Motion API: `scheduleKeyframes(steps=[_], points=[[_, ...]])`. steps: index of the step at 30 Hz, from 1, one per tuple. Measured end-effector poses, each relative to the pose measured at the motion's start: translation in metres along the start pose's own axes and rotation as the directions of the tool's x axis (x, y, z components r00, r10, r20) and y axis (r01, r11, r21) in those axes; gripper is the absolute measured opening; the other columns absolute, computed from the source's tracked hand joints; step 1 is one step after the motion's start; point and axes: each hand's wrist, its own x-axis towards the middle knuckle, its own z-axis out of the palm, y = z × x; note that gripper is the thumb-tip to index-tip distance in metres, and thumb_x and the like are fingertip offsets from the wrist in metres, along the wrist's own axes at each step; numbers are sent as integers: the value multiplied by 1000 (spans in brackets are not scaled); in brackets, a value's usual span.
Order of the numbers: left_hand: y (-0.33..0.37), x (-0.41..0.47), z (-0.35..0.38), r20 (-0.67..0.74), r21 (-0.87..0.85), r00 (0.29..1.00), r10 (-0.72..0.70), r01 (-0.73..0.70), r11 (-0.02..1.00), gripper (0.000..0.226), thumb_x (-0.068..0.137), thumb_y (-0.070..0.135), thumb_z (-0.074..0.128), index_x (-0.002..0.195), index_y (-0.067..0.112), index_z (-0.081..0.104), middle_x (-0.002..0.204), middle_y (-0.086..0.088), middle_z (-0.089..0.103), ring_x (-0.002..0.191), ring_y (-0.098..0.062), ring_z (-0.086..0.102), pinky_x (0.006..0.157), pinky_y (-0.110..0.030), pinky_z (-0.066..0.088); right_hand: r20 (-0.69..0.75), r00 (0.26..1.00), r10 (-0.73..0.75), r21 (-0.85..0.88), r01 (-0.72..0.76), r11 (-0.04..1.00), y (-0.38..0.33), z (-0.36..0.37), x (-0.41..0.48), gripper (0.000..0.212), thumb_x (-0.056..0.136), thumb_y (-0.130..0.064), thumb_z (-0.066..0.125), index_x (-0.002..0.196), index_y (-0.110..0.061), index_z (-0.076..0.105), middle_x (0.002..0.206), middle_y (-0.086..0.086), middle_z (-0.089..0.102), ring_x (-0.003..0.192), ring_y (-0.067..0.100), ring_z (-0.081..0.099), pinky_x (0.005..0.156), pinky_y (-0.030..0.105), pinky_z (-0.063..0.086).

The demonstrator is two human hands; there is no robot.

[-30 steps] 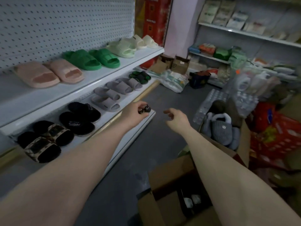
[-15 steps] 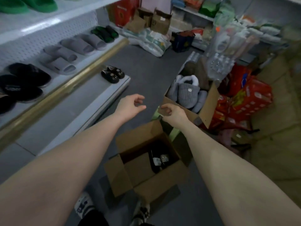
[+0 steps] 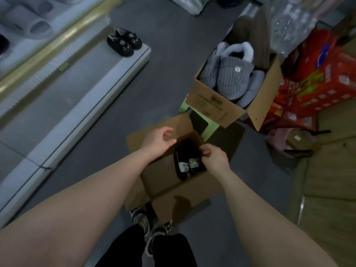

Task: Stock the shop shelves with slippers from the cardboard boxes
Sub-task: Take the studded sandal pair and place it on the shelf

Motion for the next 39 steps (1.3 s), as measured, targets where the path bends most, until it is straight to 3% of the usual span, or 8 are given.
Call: scheduleKeyframes(steps=[2, 6, 11, 20, 24, 29, 35, 39], points=[[-14, 16, 21, 30, -31, 999, -34, 35, 999, 46, 91, 29, 66, 134, 21, 53, 127, 2, 61, 114, -13, 58, 96, -25, 44, -2, 999, 37, -2, -37, 999, 19, 18, 16, 41, 89, -4, 54, 125, -22, 63, 114, 1, 65, 102, 19, 61, 77, 22, 49], [-52, 49, 73, 72, -70, 988, -135, 140, 988, 49, 90, 27, 66, 136, 21, 50, 129, 2, 58, 117, -15, 56, 101, -29, 44, 17, 995, 94, -19, -94, 995, 61, 57, 56, 41, 90, -5, 56, 128, -21, 59, 118, 6, 64, 109, 26, 61, 93, 37, 50], [-106, 89, 150, 79, -96, 961, -264, 271, 958, 59, 88, 31, 68, 141, 24, 44, 138, 1, 52, 123, -16, 52, 105, -35, 43, 69, 984, 166, -92, -159, 983, 125, 104, 121, 46, 93, -9, 55, 138, -20, 49, 131, 10, 55, 114, 30, 59, 97, 36, 48], [-219, 152, 309, 195, -207, 846, -497, 531, 822, 68, 86, 32, 71, 145, 27, 38, 137, 2, 52, 122, -18, 53, 106, -34, 42, 172, 969, 179, -307, -120, 944, 230, 185, 237, 49, 95, -19, 48, 144, -22, 38, 143, 7, 45, 125, 31, 50, 106, 47, 41], [-258, 176, 367, 206, -245, 851, -483, 523, 816, 72, 85, 28, 73, 146, 21, 35, 118, 0, 53, 111, -19, 56, 101, -33, 46, 201, 965, 170, -327, -98, 940, 257, 226, 290, 53, 90, 0, 47, 142, -12, 44, 146, 9, 41, 130, 30, 46, 112, 40, 35], [-304, 208, 420, 126, -283, 906, -405, 424, 860, 88, 80, 26, 75, 145, 52, 21, 146, -10, 41, 123, -26, 53, 105, -42, 46, 161, 972, 172, -363, -103, 926, 284, 275, 343, 65, 92, -6, 54, 151, -15, 28, 145, 17, 39, 131, 34, 43, 110, 41, 35], [-326, 247, 451, 70, -148, 928, -366, 373, 916, 87, 84, 19, 72, 152, 38, 21, 158, -24, 7, 142, -42, 23, 115, -42, 29, 166, 966, 200, -483, -97, 870, 309, 309, 369, 72, 93, -13, 56, 154, -10, 17, 145, 23, 38, 131, 38, 41, 108, 39, 35], [-339, 262, 460, 138, -8, 918, -371, 376, 927, 69, 84, 31, 72, 145, 32, 38, 152, -18, 25, 132, -36, 39, 106, -34, 36, 161, 970, 183, -492, -81, 867, 318, 322, 372, 65, 91, -20, 61, 146, -12, 30, 143, 23, 36, 127, 40, 43, 102, 39, 39]])
